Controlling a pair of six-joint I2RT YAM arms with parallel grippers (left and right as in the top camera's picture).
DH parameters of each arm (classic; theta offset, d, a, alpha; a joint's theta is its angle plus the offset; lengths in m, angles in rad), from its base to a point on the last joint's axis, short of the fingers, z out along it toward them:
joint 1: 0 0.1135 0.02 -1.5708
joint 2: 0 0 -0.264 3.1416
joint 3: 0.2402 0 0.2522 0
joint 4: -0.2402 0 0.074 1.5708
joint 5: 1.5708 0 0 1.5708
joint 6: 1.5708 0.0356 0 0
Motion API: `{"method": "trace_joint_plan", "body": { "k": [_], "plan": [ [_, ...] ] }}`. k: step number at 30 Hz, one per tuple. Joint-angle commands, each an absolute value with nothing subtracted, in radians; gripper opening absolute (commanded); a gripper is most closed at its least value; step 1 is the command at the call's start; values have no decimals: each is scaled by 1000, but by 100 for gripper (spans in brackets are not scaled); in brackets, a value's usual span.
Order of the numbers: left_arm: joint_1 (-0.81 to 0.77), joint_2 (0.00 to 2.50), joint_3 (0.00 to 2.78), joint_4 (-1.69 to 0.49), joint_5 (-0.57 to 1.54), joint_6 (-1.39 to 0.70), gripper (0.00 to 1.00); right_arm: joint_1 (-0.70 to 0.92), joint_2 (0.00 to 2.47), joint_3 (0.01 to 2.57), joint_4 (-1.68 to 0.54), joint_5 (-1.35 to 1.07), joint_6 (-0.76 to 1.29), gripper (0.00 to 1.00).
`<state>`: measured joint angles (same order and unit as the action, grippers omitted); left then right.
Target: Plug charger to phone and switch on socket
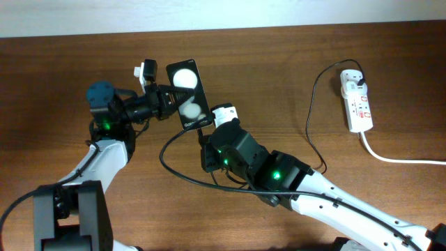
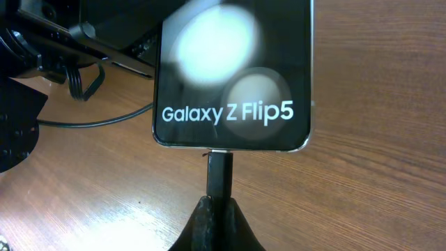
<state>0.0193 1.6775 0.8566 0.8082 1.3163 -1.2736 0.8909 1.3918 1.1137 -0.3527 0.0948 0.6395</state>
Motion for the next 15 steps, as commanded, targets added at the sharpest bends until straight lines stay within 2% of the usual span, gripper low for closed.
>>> {"method": "trace_joint_plan", "body": {
  "k": [1,6,7,9,11,15],
  "plan": [
    [-84,1673,818,800,1571,-1176,0,856,1354,1184,-241,197,571,12],
    [-85,1673,818,801,1493,-1172,0,856,1243,1184,-387,281,550,33],
    [-87,1673,818,808,1460,-1172,0,856,1200,1184,-450,327,550,41],
    [-97,1673,818,843,1421,-1172,0,856,1130,1184,-526,369,550,51],
    [-118,1673,818,886,1365,-1172,0,856,1036,1184,-611,394,550,58],
    [-202,1673,822,880,1191,-1078,0,856,860,1184,-794,398,550,63]
  ]
}}
